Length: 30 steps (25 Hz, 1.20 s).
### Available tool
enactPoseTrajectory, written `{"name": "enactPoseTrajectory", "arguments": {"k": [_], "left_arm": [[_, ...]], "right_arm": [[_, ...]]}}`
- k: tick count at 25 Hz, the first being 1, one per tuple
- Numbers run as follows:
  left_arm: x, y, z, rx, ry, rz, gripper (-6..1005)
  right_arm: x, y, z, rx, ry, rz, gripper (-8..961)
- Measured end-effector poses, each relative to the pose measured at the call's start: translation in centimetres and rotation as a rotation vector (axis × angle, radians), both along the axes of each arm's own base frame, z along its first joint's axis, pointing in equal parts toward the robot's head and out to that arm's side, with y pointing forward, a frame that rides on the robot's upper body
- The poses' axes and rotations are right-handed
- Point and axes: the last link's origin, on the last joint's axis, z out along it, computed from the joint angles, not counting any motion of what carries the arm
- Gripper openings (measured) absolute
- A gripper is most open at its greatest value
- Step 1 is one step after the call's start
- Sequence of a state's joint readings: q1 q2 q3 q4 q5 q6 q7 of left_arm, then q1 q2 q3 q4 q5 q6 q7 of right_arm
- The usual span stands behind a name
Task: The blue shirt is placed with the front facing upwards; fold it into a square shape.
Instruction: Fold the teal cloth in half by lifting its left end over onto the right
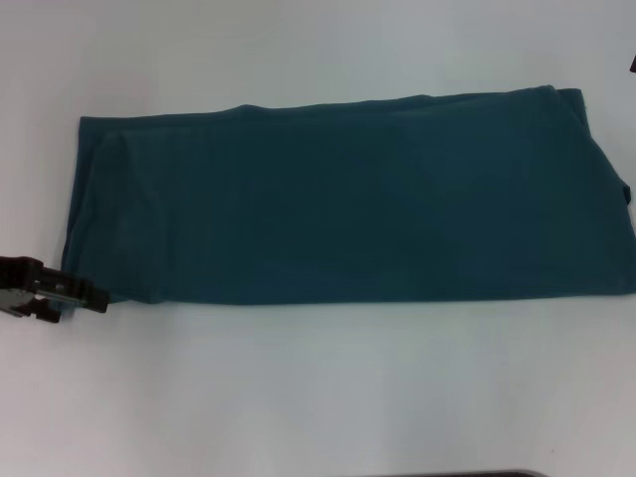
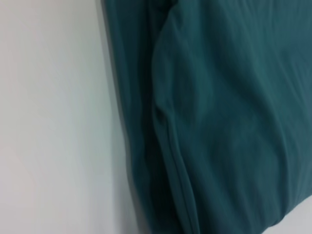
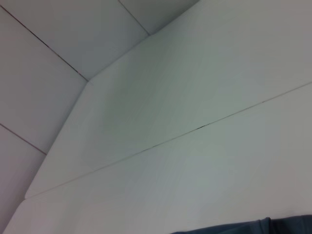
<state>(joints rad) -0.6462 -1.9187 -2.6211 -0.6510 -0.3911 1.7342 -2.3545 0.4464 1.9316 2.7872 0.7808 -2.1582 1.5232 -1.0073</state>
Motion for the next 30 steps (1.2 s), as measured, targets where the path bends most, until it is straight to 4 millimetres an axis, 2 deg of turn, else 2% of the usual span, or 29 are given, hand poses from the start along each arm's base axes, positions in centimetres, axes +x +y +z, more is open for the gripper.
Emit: {"name": "enactPoseTrajectory", "arguments": {"k": [11,30], "left_arm": [[0.1,-0.1,-0.9,-0.023,0.005,-0.003,935],[0.9,1.4,-1.5,-0.007,0.02,-0.039,934]], "right_arm": [[0.0,0.0,0.0,-0.001,0.0,0.0,763],[0.1,-0.2,0.1,0.002,0.001,-0.001,763]]}}
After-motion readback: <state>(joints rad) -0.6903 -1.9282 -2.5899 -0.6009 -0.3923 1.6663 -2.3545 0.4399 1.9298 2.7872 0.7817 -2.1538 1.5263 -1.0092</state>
